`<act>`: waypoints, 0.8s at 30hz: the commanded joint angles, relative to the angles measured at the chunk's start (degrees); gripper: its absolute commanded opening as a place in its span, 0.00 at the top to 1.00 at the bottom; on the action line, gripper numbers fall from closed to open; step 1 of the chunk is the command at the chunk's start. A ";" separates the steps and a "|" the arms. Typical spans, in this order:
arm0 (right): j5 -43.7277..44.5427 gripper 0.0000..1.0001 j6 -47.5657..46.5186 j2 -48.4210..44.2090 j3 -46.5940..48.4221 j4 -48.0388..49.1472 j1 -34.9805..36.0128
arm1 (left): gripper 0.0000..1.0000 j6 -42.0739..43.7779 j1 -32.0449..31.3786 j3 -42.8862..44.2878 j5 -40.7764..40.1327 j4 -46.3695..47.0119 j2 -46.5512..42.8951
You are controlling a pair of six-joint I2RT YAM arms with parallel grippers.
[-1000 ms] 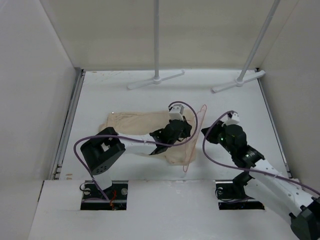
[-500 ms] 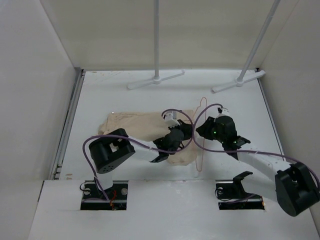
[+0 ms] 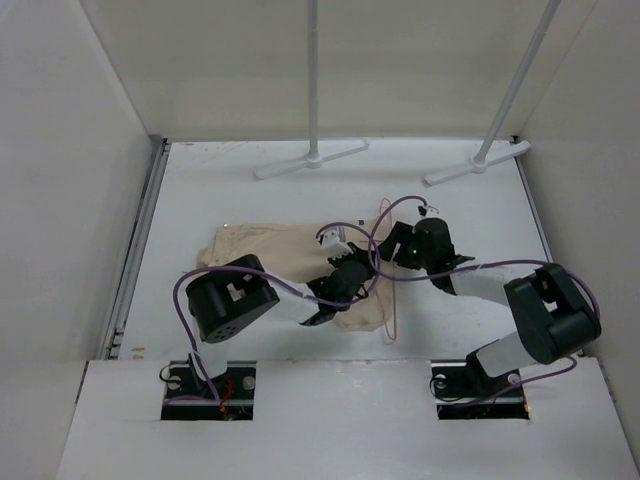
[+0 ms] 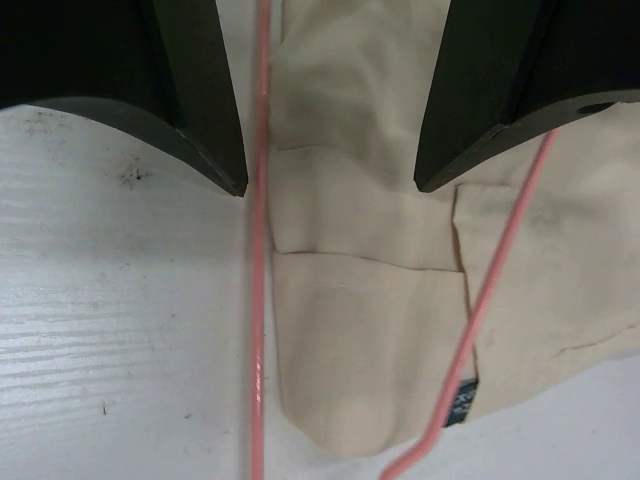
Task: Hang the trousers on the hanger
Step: Place trousers on hanger
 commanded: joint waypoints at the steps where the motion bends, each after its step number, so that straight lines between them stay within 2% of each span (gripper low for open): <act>1: -0.65 0.28 -0.25 1.57 -0.17 5.92 -0.02 | 0.98 -0.89 0.60 0.42 -2.72 0.99 0.09; 5: -1.35 0.31 -0.43 2.54 0.96 6.19 0.07 | 0.98 -2.12 1.04 0.24 -1.75 0.99 1.23; 8: 0.22 0.36 -0.25 2.99 1.85 4.62 0.07 | 0.98 -3.17 1.74 0.25 -0.44 0.99 1.76; 11: 7.86 0.36 -2.35 -2.62 1.23 0.67 1.99 | 0.98 -4.05 2.01 -0.02 0.71 1.25 2.20; 15: 8.06 0.32 -5.53 -6.51 3.25 -3.56 2.97 | 0.97 -4.32 2.01 0.24 1.06 1.70 2.64; 24: 6.12 0.35 -3.24 4.02 5.54 -1.11 4.20 | 0.97 -4.76 2.45 -1.34 1.15 1.69 2.29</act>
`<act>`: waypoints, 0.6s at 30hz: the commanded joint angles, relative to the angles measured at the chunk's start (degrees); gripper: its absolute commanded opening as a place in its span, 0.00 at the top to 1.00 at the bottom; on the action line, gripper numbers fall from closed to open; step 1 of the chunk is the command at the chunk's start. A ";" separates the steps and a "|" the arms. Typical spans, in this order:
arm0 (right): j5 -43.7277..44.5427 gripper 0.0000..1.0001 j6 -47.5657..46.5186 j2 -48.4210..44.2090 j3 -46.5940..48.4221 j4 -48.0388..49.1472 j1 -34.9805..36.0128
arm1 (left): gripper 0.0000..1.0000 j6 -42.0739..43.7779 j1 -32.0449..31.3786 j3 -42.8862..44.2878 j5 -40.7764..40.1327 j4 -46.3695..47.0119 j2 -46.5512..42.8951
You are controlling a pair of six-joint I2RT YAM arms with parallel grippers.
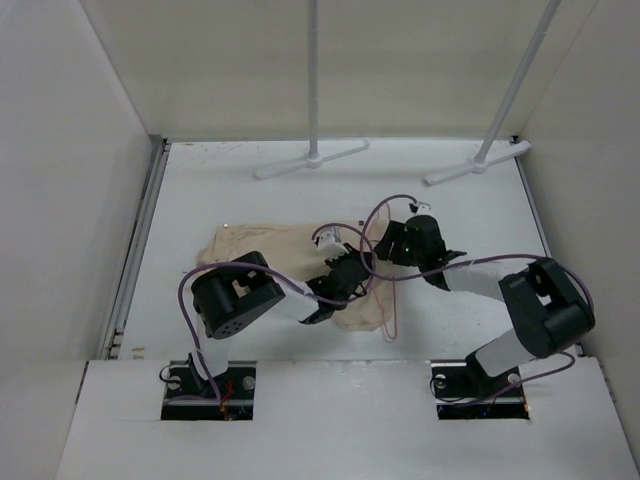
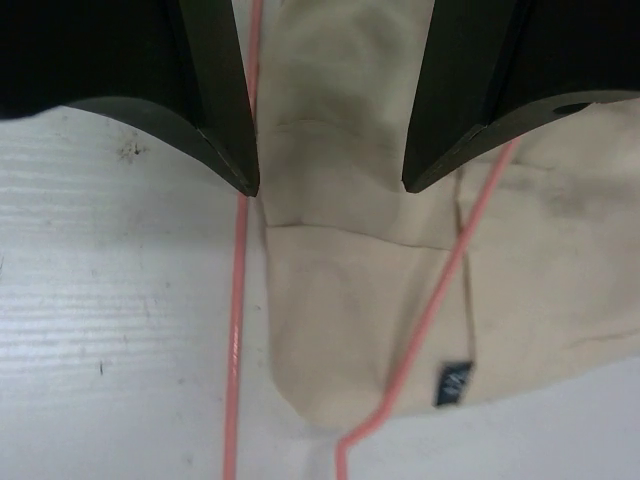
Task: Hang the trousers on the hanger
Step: Place trousers on hanger
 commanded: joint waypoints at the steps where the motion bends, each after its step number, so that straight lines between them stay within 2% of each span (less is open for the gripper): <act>1: 0.05 0.36 0.52 3.61 2.48 1.23 1.73 | 0.97 -0.83 0.59 -1.16 -0.36 1.76 -0.20; 7: -0.83 0.46 3.42 5.91 2.57 2.73 3.75 | 0.97 -1.18 1.38 -2.22 -0.18 2.37 -0.55; 9: -3.02 0.59 4.12 6.44 2.75 2.81 3.75 | 0.97 -1.18 1.82 -2.74 -0.01 2.99 -0.64; 11: -3.56 0.78 5.43 6.53 2.31 3.08 3.75 | 0.97 -1.27 2.43 -3.36 -0.01 3.43 -1.08; 13: -3.56 0.87 6.40 5.04 1.08 4.56 3.32 | 0.97 -1.27 2.70 -4.24 0.08 3.52 -1.78; 18: -2.68 0.93 8.43 -6.89 -2.00 6.43 0.86 | 0.97 -1.09 3.49 -6.96 0.17 3.52 -3.36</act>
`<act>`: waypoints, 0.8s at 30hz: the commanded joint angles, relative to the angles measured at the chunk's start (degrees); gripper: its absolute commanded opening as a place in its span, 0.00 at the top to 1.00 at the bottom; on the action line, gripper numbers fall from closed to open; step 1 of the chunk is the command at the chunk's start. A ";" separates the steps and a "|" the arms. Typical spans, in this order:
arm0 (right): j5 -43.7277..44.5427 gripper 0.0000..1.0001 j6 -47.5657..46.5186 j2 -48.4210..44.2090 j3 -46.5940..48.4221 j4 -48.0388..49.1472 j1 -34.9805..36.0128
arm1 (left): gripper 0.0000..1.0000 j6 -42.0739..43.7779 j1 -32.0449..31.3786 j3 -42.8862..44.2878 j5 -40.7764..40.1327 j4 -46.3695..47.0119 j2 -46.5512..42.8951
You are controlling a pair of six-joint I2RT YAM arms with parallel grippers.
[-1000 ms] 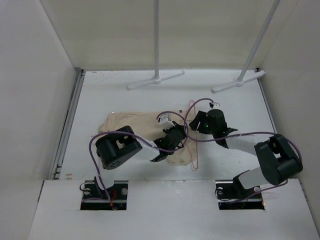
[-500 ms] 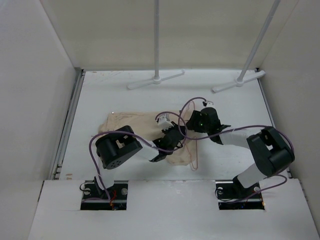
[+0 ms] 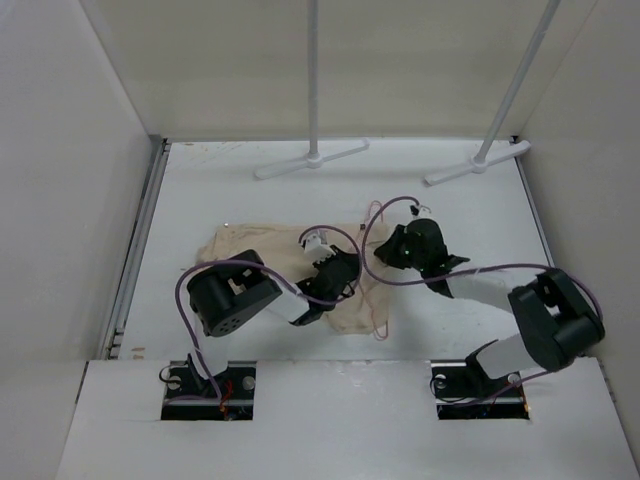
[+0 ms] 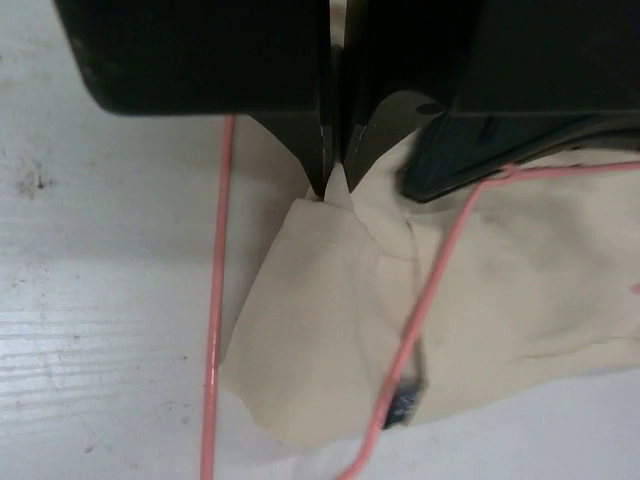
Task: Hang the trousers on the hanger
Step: Place trousers on hanger
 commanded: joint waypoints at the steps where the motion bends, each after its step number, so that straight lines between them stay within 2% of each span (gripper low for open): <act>1: -0.12 0.93 2.24 -9.88 -0.47 3.21 -2.23 | 0.97 0.75 1.00 -2.48 -0.62 0.61 -3.39; 6: 0.40 0.93 1.02 -17.89 0.32 -4.26 -5.83 | 0.97 1.27 3.72 -5.73 0.35 0.61 -6.81; 14: 0.93 0.94 0.05 -23.35 -1.17 -9.19 -13.56 | 0.98 6.10 7.85 -10.74 2.72 -0.53 -14.37; 20: 1.28 0.92 -2.58 -19.76 2.51 -12.26 -16.20 | 0.97 12.51 8.65 -11.10 5.00 -2.99 -19.12; 22: 1.72 0.89 -3.90 -17.13 4.18 -13.06 -16.03 | 0.97 14.97 8.21 -10.31 6.58 -4.22 -20.61; 24: 2.51 0.79 -4.35 -14.49 5.32 -12.45 -16.03 | 0.97 17.26 7.24 -8.74 9.74 -5.71 -22.10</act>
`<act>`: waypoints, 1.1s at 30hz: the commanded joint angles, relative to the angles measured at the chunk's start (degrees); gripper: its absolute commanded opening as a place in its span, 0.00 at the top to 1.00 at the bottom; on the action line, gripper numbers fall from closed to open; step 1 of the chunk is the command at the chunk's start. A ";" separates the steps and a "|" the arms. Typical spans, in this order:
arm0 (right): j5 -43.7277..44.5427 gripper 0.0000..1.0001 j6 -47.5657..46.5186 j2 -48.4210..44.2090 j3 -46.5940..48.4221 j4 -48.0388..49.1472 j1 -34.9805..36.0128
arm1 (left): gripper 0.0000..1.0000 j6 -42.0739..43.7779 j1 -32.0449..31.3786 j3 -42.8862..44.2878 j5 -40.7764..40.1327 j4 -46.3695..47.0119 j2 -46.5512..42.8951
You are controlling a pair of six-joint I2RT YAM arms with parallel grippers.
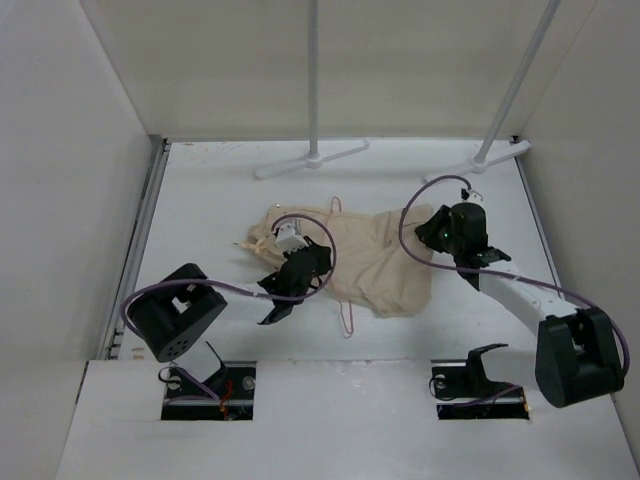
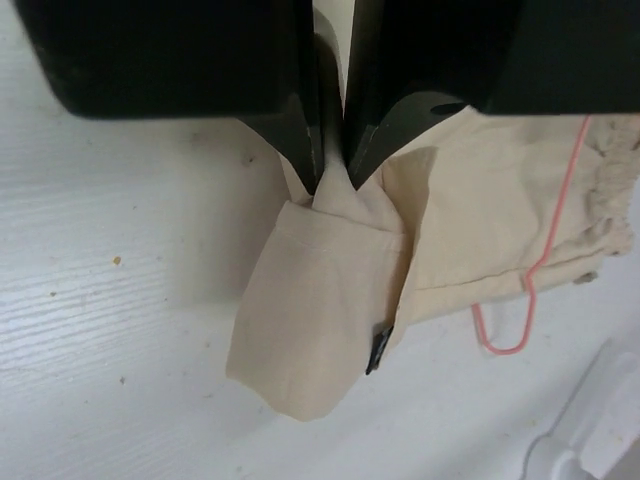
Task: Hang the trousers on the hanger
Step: Place trousers on hanger
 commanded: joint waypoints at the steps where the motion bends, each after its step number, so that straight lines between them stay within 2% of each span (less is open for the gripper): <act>1: 1.84 0.71 -2.58 3.64 4.32 1.28 0.14 | 0.97 6.82 -1.54 3.16 5.44 -1.65 -4.25; 5: 1.84 0.38 -2.67 5.76 5.64 3.04 1.11 | 0.97 11.91 -3.92 7.03 8.53 -5.42 -6.10; 7: 2.19 0.24 -2.93 4.54 6.00 2.34 1.29 | 0.97 15.16 -4.62 8.96 8.88 -8.06 -7.50; 10: 3.86 0.15 -3.63 -0.37 4.95 0.85 1.29 | 0.97 20.26 -5.50 12.12 7.48 -12.72 -9.61; 17: 9.12 0.08 -6.27 -17.16 3.36 -7.93 5.23 | 0.96 27.22 -7.17 19.33 3.26 -23.53 -12.17; 19: 12.55 0.08 -5.92 -21.55 3.36 -10.83 7.08 | 0.96 27.22 -7.35 20.39 3.61 -24.68 -12.61; 20: 13.26 0.13 -5.48 -23.49 3.10 -11.89 8.65 | 0.96 27.22 -7.44 21.09 3.78 -25.20 -12.87; 22: 13.35 0.32 -4.95 -27.27 2.57 -13.47 13.04 | 0.96 27.39 -7.87 23.37 4.48 -27.66 -13.66; 23: 12.92 0.48 -4.78 -29.03 2.31 -14.18 15.59 | 0.96 27.57 -7.96 25.04 4.66 -29.41 -14.18; 25: 11.43 0.74 -3.64 -33.07 1.26 -14.89 21.99 | 0.95 27.66 -7.97 28.55 5.28 -32.93 -15.33; 26: 10.20 0.80 -3.11 -35.09 0.47 -14.89 25.68 | 0.95 27.92 -7.70 30.40 5.98 -34.77 -15.85; 27: 9.41 0.81 -2.67 -37.02 -0.15 -14.80 29.37 | 0.95 27.92 -7.35 32.41 7.03 -36.79 -16.12; 29: 9.83 0.77 -0.48 -39.67 -1.46 -13.32 36.23 | 0.95 27.83 -7.00 36.37 8.79 -40.31 -16.47; 33: 13.08 0.53 0.15 -37.85 -0.95 -7.25 45.48 | 0.95 27.75 -7.35 42.09 9.06 -42.79 -16.21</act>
